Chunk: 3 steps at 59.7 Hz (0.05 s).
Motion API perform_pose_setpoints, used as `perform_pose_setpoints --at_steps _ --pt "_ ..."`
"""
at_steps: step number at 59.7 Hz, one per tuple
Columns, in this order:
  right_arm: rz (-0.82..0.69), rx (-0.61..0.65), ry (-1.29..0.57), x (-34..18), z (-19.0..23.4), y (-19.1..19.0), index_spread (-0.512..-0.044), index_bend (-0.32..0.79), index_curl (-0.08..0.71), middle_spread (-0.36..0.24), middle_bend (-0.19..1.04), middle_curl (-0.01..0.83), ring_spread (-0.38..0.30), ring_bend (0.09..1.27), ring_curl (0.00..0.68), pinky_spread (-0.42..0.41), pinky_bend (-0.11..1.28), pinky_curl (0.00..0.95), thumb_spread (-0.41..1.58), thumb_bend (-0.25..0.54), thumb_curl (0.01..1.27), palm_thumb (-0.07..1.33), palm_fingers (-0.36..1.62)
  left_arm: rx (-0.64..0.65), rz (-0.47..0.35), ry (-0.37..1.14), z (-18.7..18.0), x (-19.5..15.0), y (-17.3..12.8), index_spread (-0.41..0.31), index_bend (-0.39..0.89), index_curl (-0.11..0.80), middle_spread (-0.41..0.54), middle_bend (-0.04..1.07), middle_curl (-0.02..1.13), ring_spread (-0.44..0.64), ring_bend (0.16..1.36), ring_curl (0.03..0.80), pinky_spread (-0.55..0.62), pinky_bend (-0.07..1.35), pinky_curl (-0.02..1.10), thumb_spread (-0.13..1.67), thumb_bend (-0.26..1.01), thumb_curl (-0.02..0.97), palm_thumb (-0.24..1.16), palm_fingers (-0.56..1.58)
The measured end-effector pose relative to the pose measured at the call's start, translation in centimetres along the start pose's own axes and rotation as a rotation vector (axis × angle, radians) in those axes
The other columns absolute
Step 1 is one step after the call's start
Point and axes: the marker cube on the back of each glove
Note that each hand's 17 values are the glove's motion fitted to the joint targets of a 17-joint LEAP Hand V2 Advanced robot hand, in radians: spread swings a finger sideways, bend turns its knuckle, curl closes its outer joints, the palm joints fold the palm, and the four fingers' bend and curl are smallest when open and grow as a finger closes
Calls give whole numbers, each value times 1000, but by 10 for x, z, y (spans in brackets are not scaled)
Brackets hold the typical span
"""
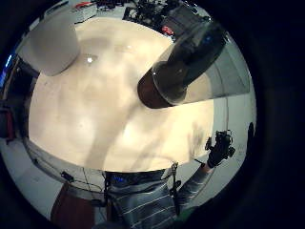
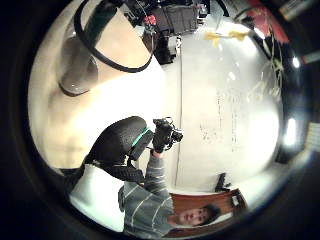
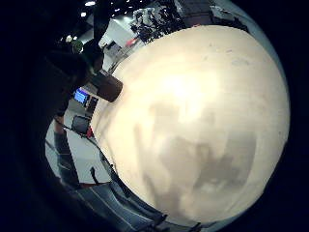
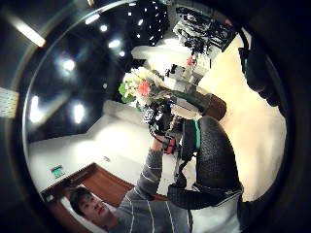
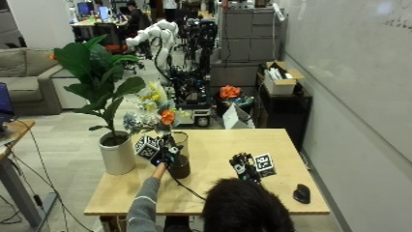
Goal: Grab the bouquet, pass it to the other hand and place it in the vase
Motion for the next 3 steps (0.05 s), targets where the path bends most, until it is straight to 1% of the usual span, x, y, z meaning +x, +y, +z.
perform_pose_setpoints --at_steps 2,3 --pt "3 -3 -3 1 1 0 -167 140 347 -42 228 492 -93 413 434 70 176 320 1210 -13 430 673 1049 98 94 6 0 3 -1 197 83 142 477 160 209 516 467 253 493 295 291 851 -33 351 319 -184" --pt "3 -3 -1 2 2 0 -167 140 347 -42 228 492 -93 412 434 70 176 319 1209 -14 430 673 1049 118 119 10 0 4 -1 198 83 139 476 160 208 515 467 253 492 294 291 852 -33 350 319 -184"
